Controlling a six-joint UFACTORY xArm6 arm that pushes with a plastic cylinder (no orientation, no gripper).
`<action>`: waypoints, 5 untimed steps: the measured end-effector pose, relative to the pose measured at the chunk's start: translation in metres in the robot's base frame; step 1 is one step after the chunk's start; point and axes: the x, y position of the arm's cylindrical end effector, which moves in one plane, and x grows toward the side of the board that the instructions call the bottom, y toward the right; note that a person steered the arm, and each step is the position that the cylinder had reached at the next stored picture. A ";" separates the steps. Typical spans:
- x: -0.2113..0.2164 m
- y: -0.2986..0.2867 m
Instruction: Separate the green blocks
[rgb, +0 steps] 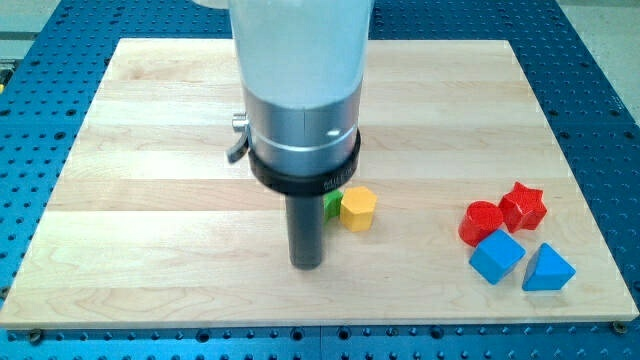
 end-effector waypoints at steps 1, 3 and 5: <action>-0.074 0.025; -0.087 0.025; -0.087 0.023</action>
